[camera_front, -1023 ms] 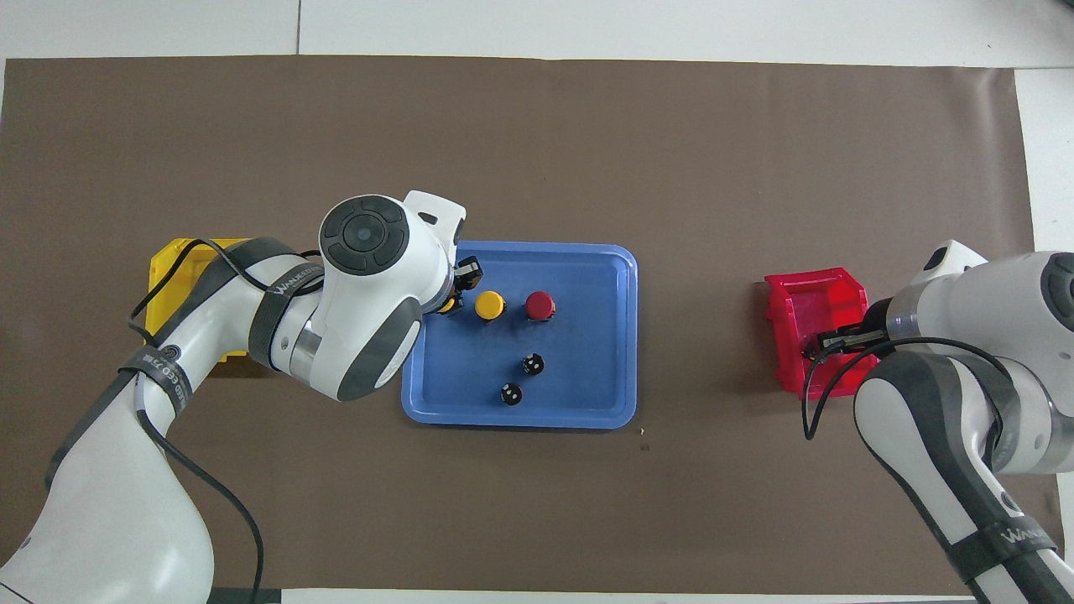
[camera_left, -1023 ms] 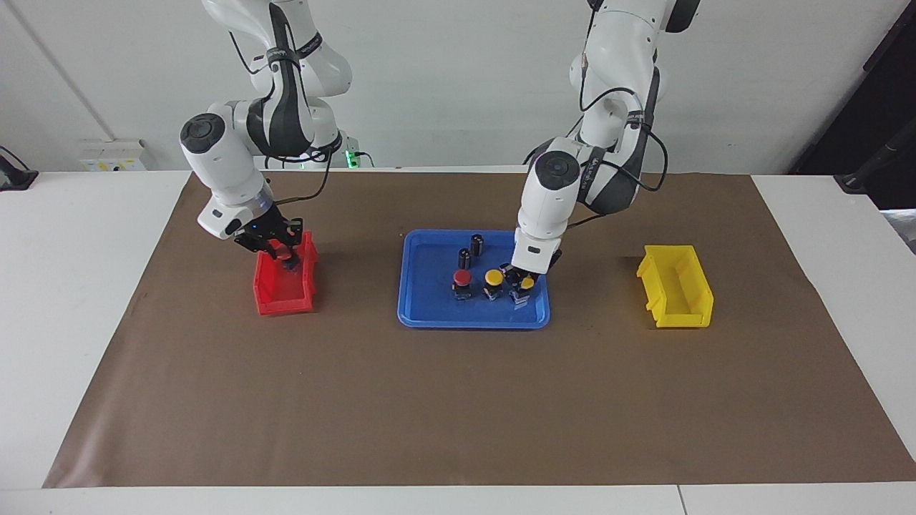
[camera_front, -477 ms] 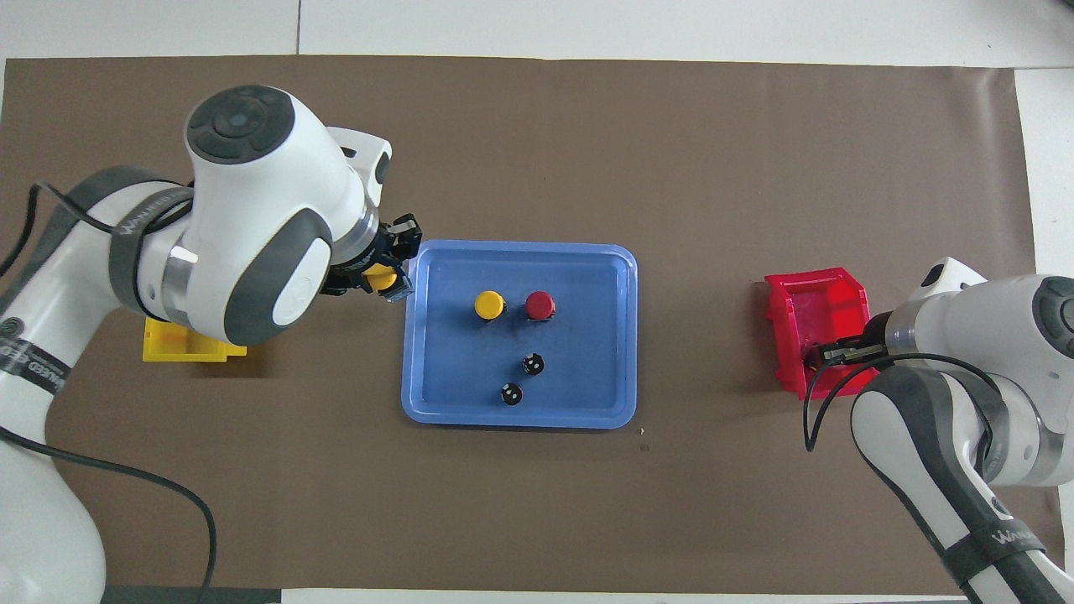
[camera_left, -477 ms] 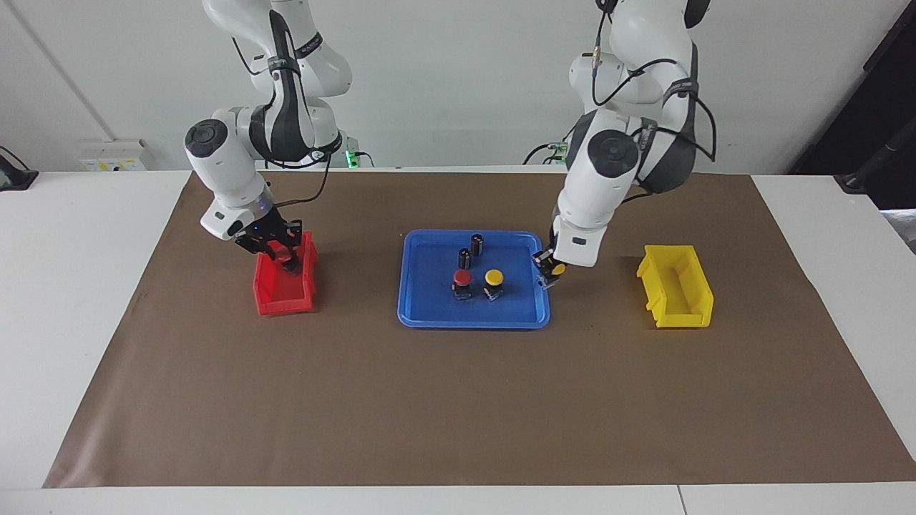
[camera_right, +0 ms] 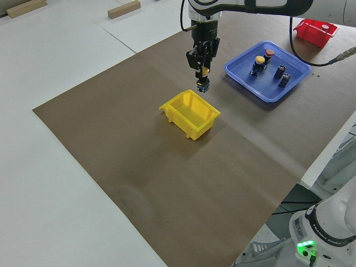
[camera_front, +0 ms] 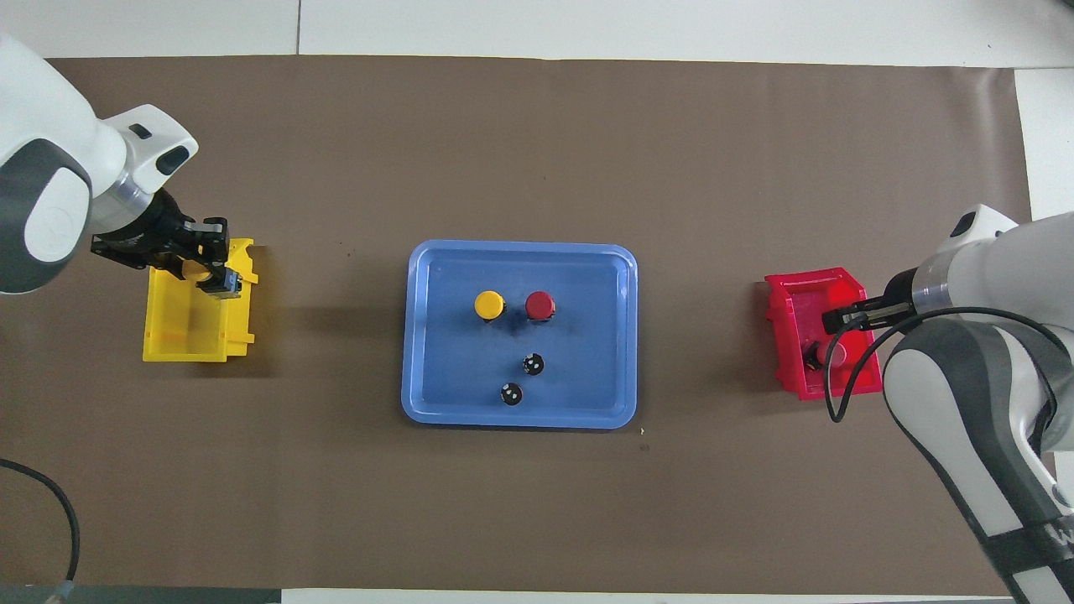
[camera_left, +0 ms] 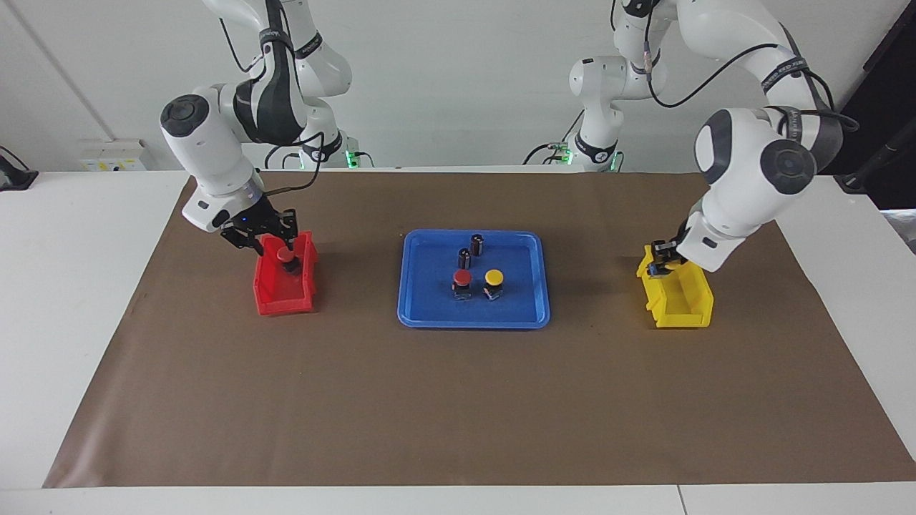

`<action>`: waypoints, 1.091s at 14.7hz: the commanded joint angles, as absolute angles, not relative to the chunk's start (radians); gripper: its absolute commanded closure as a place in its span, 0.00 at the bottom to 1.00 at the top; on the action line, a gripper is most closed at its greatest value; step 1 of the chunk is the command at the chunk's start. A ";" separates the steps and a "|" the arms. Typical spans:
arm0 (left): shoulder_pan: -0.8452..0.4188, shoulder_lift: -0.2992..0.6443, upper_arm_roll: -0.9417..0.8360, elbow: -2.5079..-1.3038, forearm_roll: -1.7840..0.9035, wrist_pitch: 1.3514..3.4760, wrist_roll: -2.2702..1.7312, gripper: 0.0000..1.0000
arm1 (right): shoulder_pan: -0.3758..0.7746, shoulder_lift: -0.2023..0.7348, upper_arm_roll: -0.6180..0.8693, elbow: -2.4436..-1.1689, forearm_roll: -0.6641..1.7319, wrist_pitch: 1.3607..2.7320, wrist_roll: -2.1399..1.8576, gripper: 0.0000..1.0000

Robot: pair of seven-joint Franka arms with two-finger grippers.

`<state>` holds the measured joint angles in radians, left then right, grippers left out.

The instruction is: Sort red and yellow buttons by color

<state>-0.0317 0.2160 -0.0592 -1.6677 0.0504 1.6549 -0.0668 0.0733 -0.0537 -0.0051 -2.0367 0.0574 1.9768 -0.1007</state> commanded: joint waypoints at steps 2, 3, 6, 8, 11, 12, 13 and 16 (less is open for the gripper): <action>0.017 0.177 -0.069 -1.765 0.096 1.701 0.008 0.99 | 0.309 0.141 0.000 -1.727 0.055 1.921 0.301 0.33; 0.017 0.167 -0.069 -1.797 0.107 1.724 0.002 0.99 | 0.363 0.203 0.000 -1.650 0.055 1.921 0.384 0.34; 0.017 0.135 -0.069 -1.882 0.107 1.820 0.002 0.99 | 0.483 0.306 0.000 -1.566 0.037 1.971 0.555 0.31; 0.038 0.104 -0.069 -1.983 0.109 1.955 0.003 0.99 | 0.535 0.342 0.000 -1.589 0.002 2.035 0.621 0.30; 0.049 0.057 -0.069 -2.138 0.107 2.124 0.005 0.99 | 0.543 0.336 0.002 -1.666 -0.002 2.092 0.621 0.30; 0.049 0.048 -0.069 -2.164 0.107 2.150 0.005 0.99 | 0.566 0.336 0.002 -1.673 0.000 2.101 0.624 0.30; 0.060 0.041 -0.069 -2.174 0.107 2.154 0.003 0.99 | 0.578 0.342 0.002 -1.684 0.000 2.118 0.627 0.30; 0.064 0.032 -0.071 -2.193 0.107 2.143 0.006 0.98 | 0.606 0.371 0.002 -1.715 0.000 2.193 0.653 0.30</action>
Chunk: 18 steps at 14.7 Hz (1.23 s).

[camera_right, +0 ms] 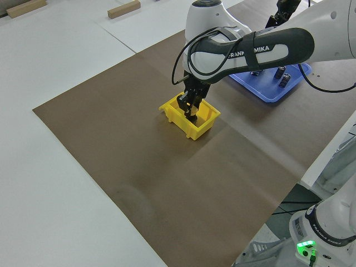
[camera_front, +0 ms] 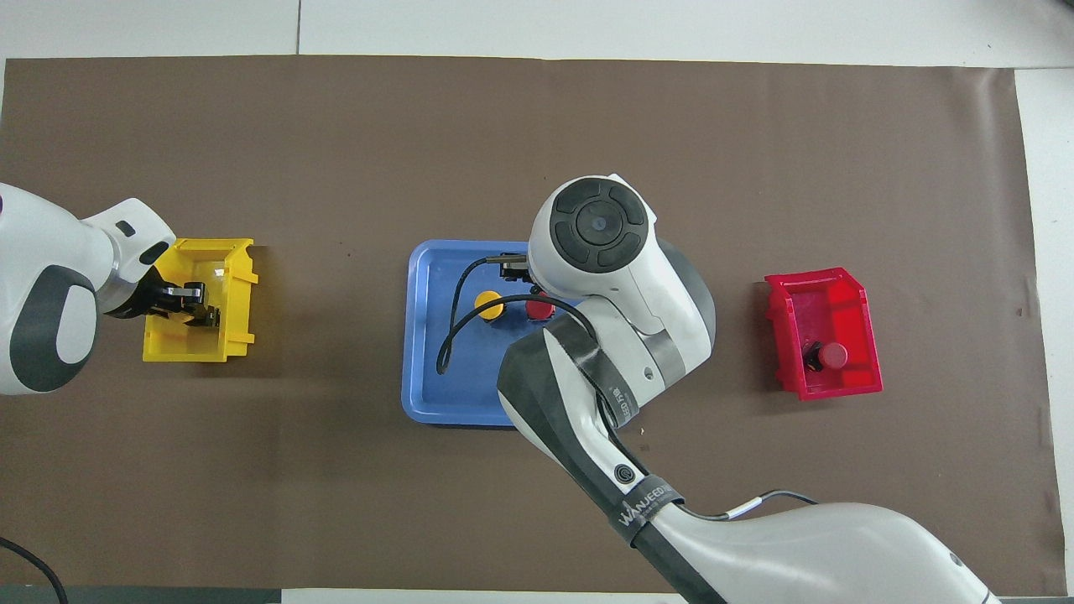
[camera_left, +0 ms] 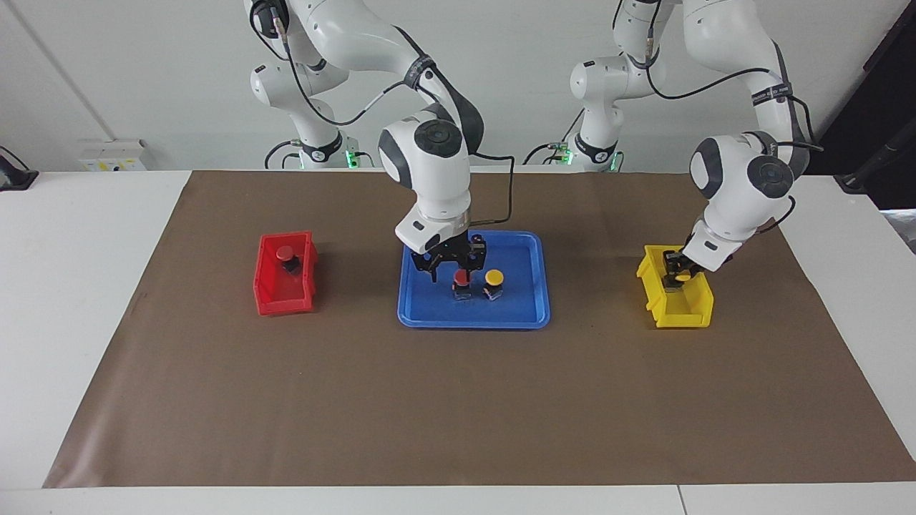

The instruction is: Sort red and yellow buttons by color

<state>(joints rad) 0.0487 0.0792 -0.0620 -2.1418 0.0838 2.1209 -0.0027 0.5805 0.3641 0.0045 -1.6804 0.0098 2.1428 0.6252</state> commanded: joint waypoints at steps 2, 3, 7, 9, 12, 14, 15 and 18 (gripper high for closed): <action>0.063 0.029 -0.071 -2.194 0.107 2.141 -0.001 0.98 | 0.618 0.379 0.002 -1.723 -0.002 2.194 0.655 0.30; 0.063 0.029 -0.071 -2.194 0.107 2.141 -0.003 0.96 | 0.618 0.379 0.002 -1.729 -0.003 2.194 0.653 0.30; 0.064 0.029 -0.071 -2.194 0.107 2.143 -0.002 0.59 | 0.620 0.371 0.002 -1.761 -0.003 2.206 0.650 0.30; 0.064 0.031 -0.072 -2.186 0.107 2.140 -0.003 0.50 | 0.620 0.370 0.000 -1.793 -0.003 2.249 0.650 0.30; 0.061 0.038 -0.074 -2.161 0.101 2.120 -0.026 0.48 | 0.618 0.374 0.002 -1.796 -0.003 2.264 0.649 0.31; 0.055 0.046 -0.074 -2.126 0.100 2.086 -0.031 0.46 | 0.620 0.374 0.002 -1.796 -0.003 2.266 0.649 0.37; 0.054 0.048 -0.074 -2.087 0.097 2.033 -0.031 0.44 | 0.620 0.374 0.002 -1.796 -0.003 2.266 0.647 0.45; 0.028 0.069 -0.074 -1.936 0.051 1.870 -0.072 0.15 | 0.617 0.374 0.002 -1.795 -0.003 2.261 0.649 0.65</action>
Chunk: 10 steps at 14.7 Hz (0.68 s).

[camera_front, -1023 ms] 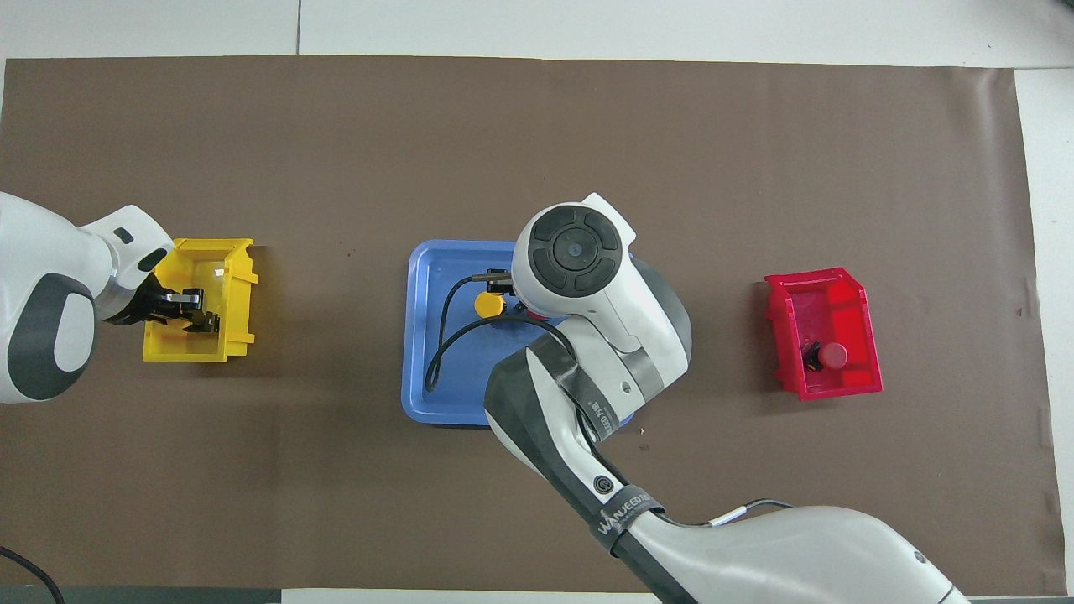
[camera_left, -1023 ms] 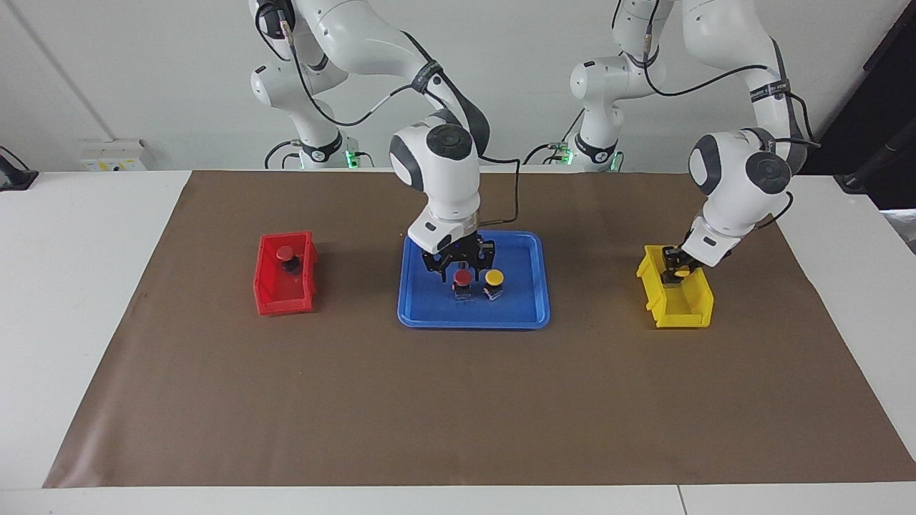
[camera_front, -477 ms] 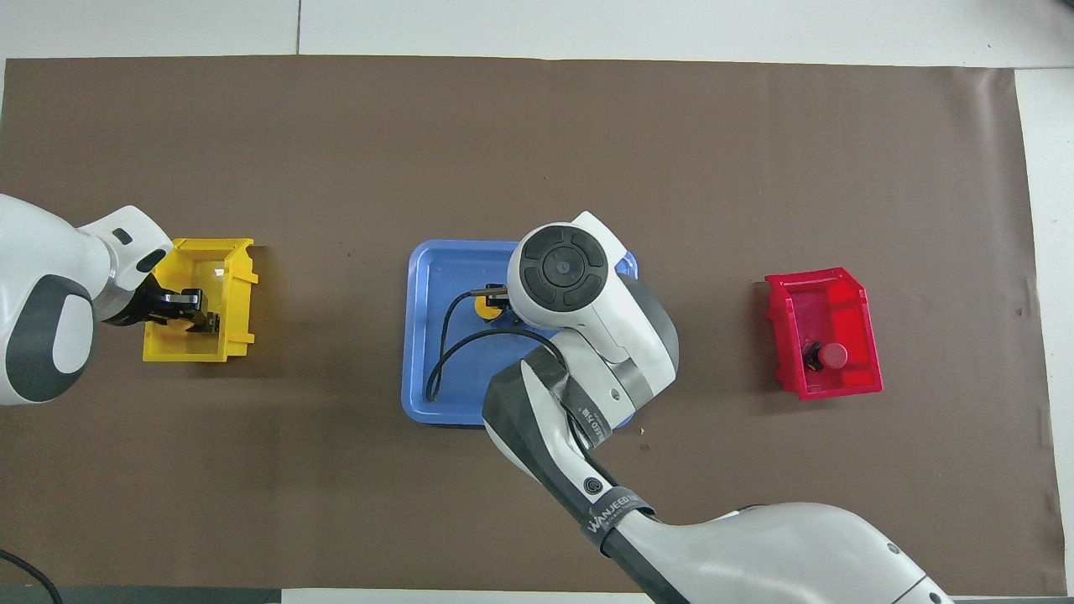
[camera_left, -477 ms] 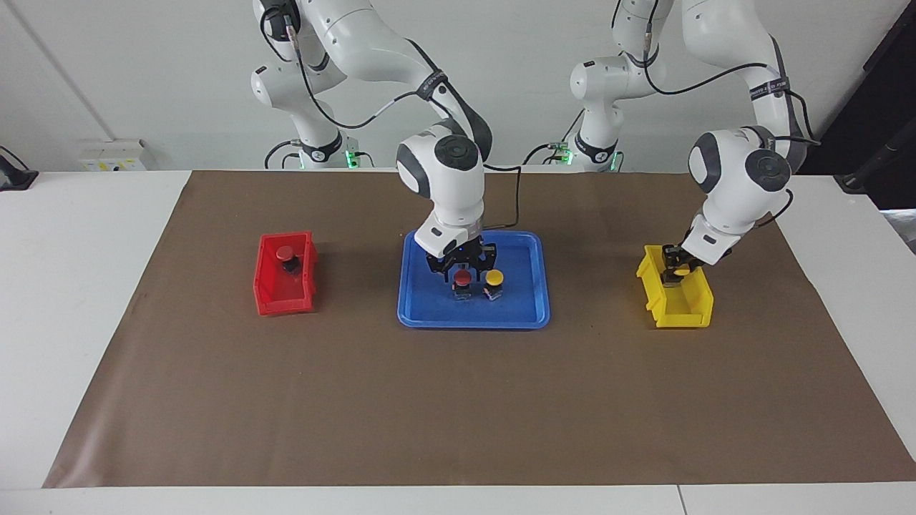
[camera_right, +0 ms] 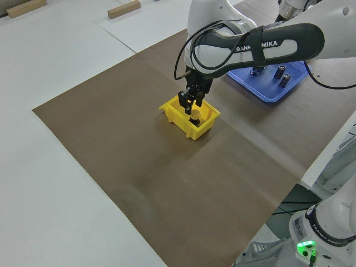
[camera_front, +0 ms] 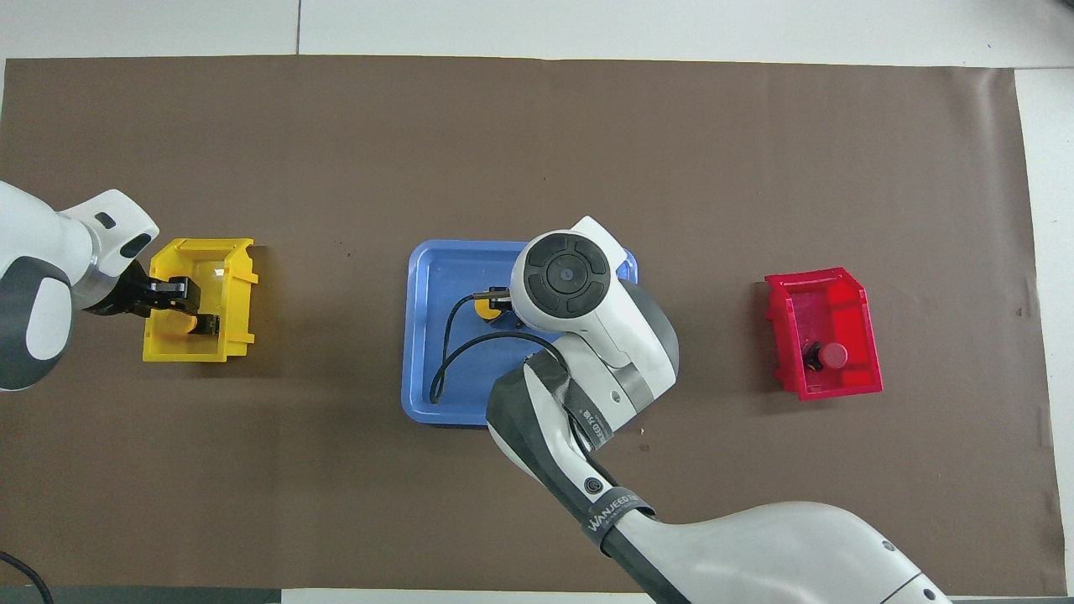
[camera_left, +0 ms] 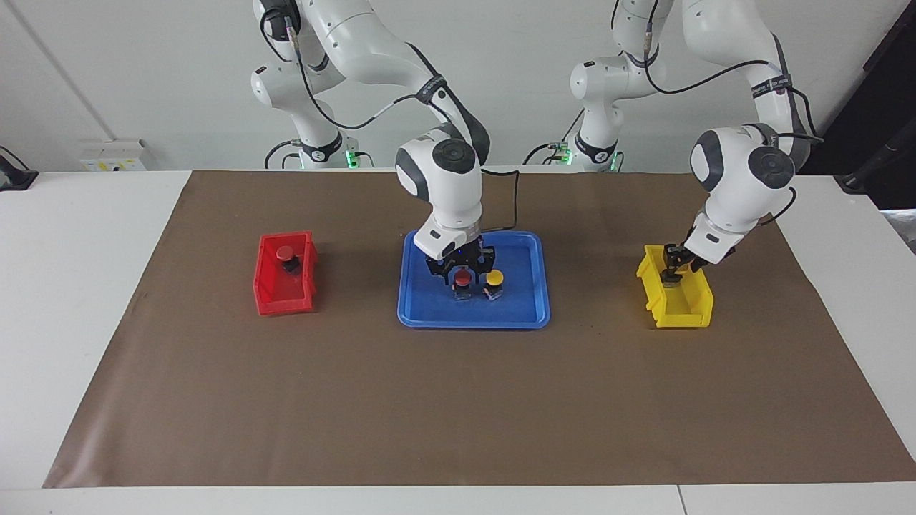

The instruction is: Sort red and yellow buttons by color

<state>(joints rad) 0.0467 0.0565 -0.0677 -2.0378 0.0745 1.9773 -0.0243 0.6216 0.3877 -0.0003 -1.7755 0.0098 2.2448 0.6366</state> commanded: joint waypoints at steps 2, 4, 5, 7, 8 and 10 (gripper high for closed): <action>-0.050 0.081 -0.074 -1.913 0.049 1.879 -0.208 0.00 | 0.611 0.376 0.002 -1.776 -0.003 2.241 0.647 0.71; -0.150 0.084 -0.075 -1.902 0.046 1.911 -0.387 0.00 | 0.582 0.371 -0.005 -1.686 -0.003 2.131 0.629 0.71; -0.200 0.086 -0.075 -1.901 0.043 1.939 -0.478 0.00 | 0.537 0.351 -0.005 -1.646 -0.003 2.061 0.579 0.71; -0.306 0.100 -0.075 -1.902 0.003 2.003 -0.642 0.00 | 0.425 0.281 -0.002 -1.617 0.018 1.952 0.432 0.71; -0.354 0.109 -0.075 -1.899 -0.001 2.029 -0.710 0.00 | 0.379 0.238 -0.002 -1.626 0.018 1.916 0.369 0.71; -0.431 0.165 -0.074 -1.840 -0.002 2.034 -0.796 0.00 | 0.301 0.157 -0.005 -1.667 0.018 1.832 0.226 0.71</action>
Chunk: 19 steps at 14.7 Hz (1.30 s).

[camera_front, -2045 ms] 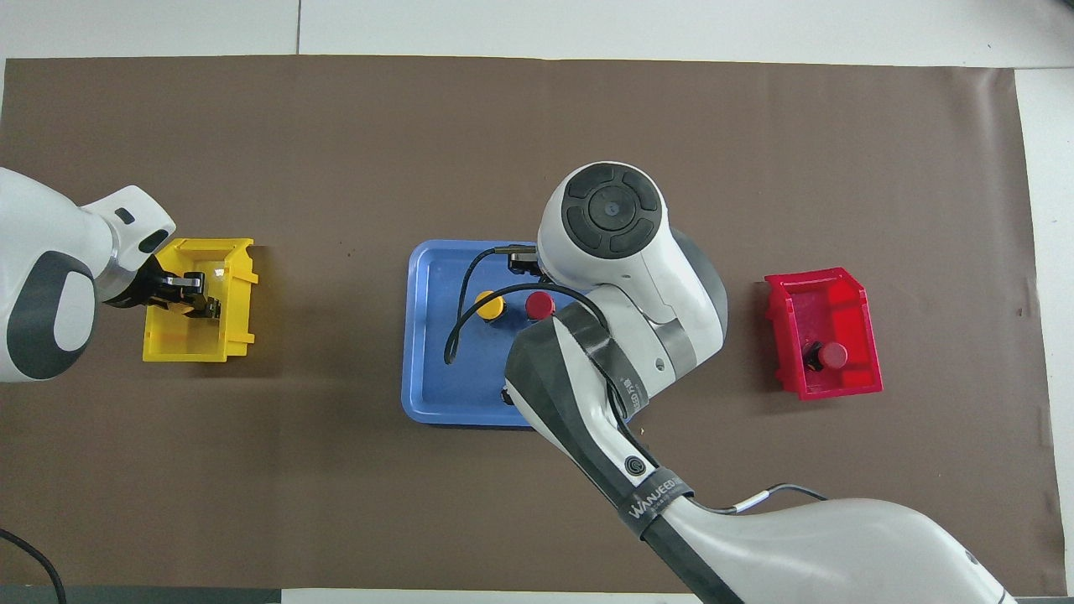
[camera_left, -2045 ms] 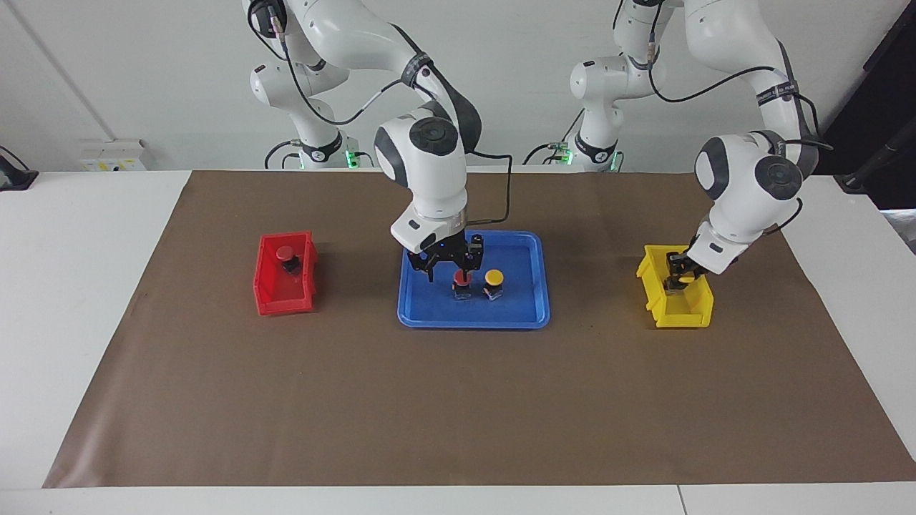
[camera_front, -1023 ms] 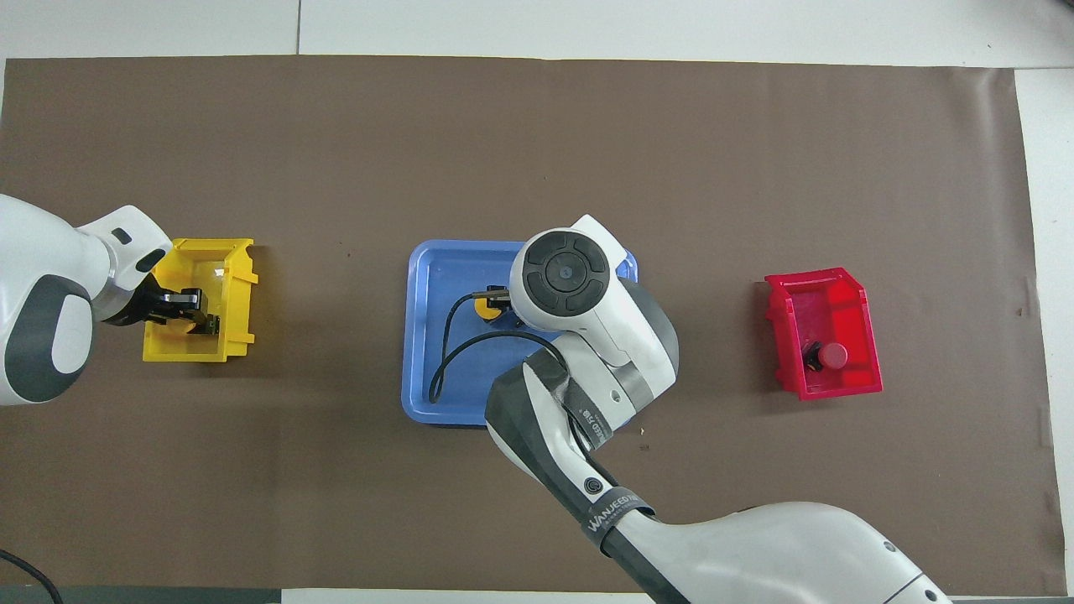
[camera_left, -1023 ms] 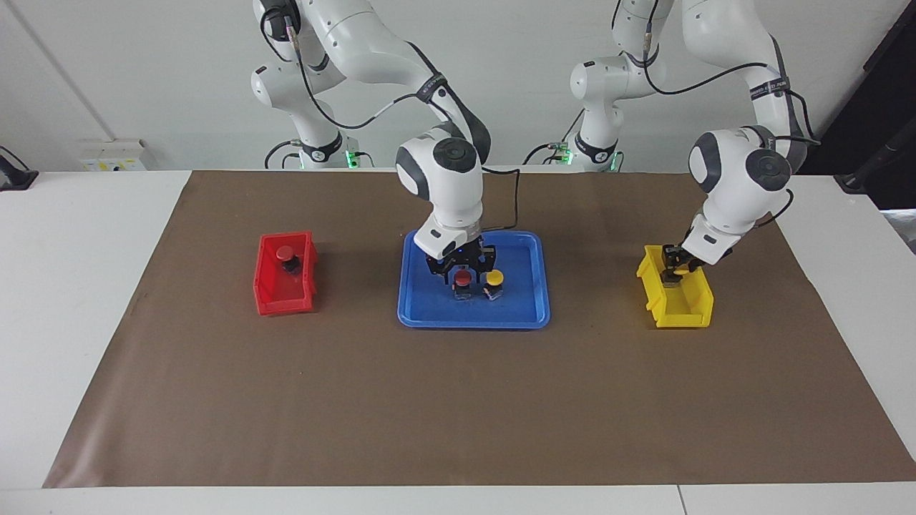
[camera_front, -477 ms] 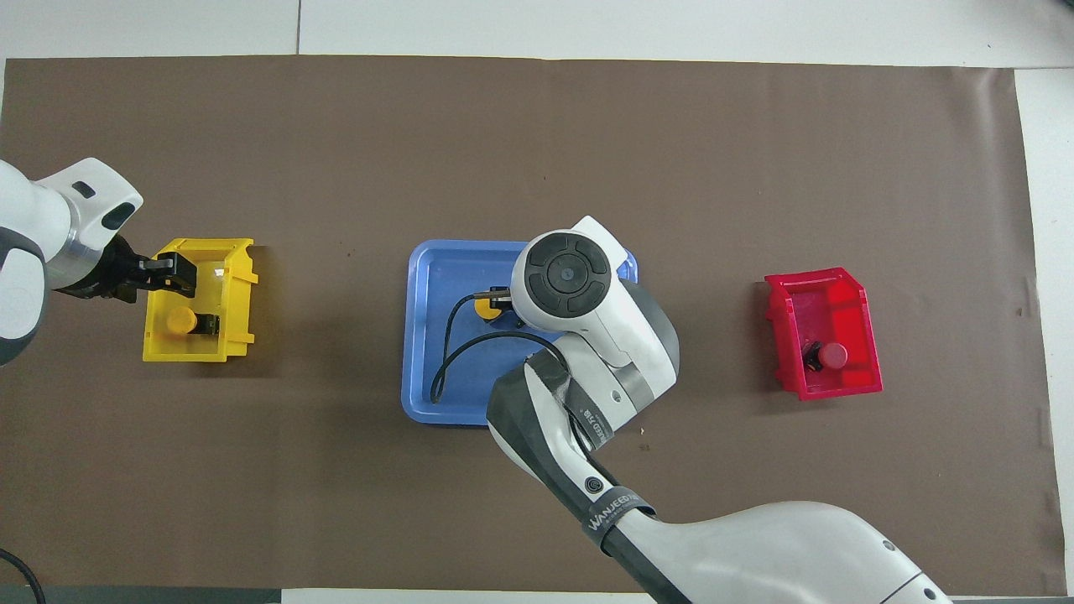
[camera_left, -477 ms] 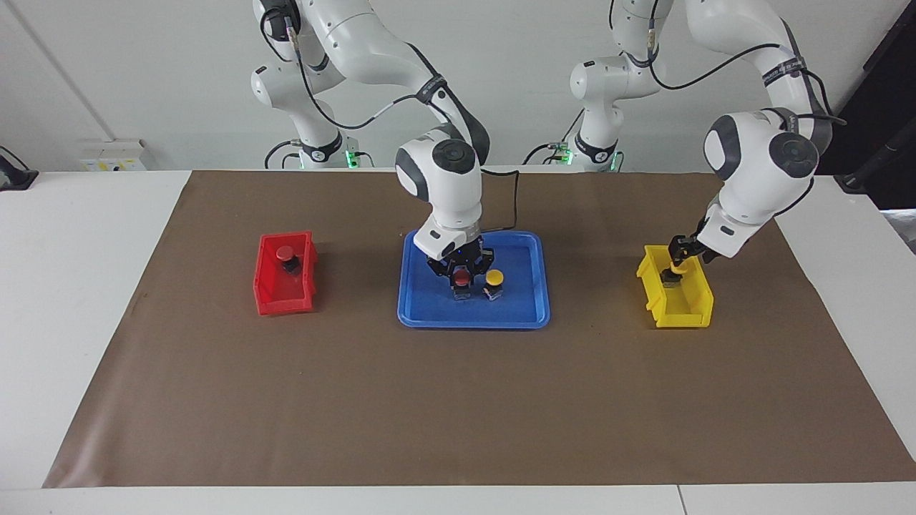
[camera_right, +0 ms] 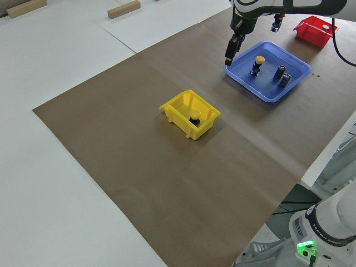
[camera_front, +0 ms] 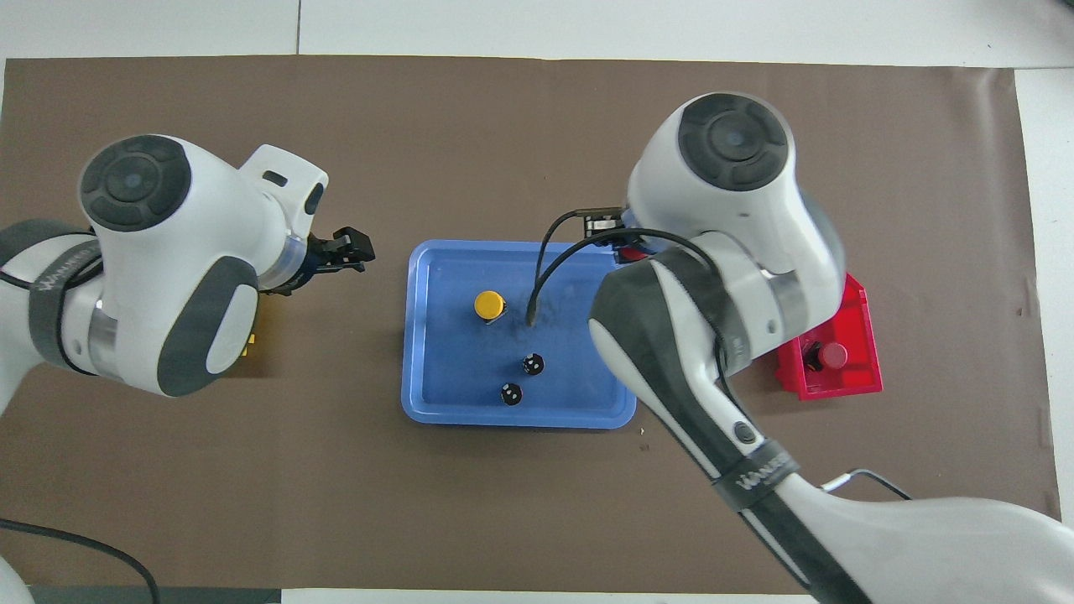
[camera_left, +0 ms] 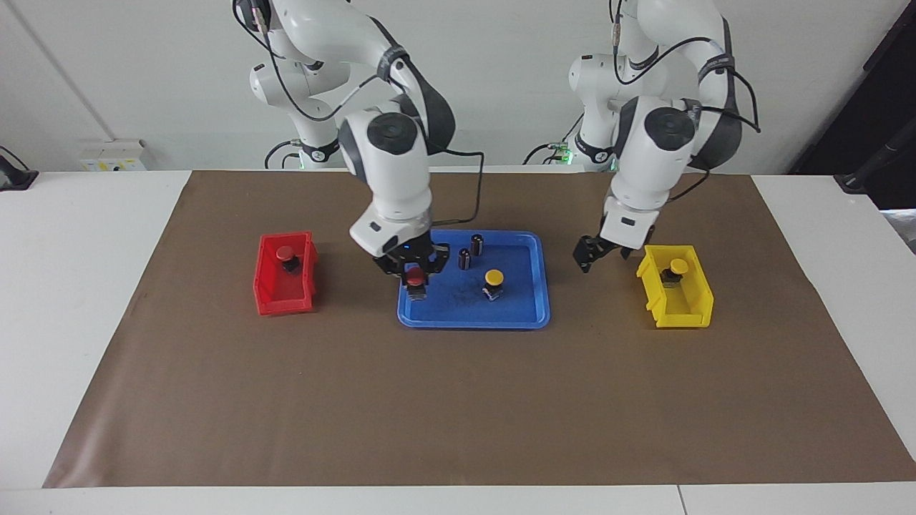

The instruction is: Sort red and yellow buttons by color

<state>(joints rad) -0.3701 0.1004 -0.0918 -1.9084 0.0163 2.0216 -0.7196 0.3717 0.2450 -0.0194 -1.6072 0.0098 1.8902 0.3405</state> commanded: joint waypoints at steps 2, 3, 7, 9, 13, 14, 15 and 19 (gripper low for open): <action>-0.481 0.236 -0.074 -1.774 -0.002 2.037 -0.831 0.00 | 0.212 0.080 -0.003 -1.756 0.020 1.812 0.094 0.71; -0.515 0.282 -0.074 -1.741 -0.002 2.037 -0.869 0.00 | 0.166 0.039 -0.003 -1.825 0.023 1.824 0.024 0.71; -0.572 0.371 -0.074 -1.698 0.008 2.083 -0.971 0.00 | 0.036 -0.050 -0.003 -2.035 0.025 1.965 -0.164 0.71; -0.595 0.373 -0.075 -1.712 0.003 2.098 -0.988 0.00 | 0.021 -0.072 -0.003 -2.098 0.025 2.025 -0.181 0.71; -0.609 0.371 -0.075 -1.732 -0.002 2.097 -0.988 0.02 | 0.014 -0.092 -0.005 -2.224 0.028 2.181 -0.198 0.71; -0.609 0.371 -0.075 -1.735 -0.002 2.098 -0.988 0.03 | 0.014 -0.092 -0.005 -2.244 0.028 2.206 -0.201 0.71; -0.609 0.371 -0.075 -1.743 -0.002 2.102 -0.988 0.04 | 0.017 -0.092 -0.005 -2.259 0.031 2.229 -0.196 0.71; -0.609 0.370 -0.077 -1.764 -0.002 2.114 -0.988 0.07 | 0.015 -0.051 -0.005 -2.284 0.032 2.304 -0.196 0.70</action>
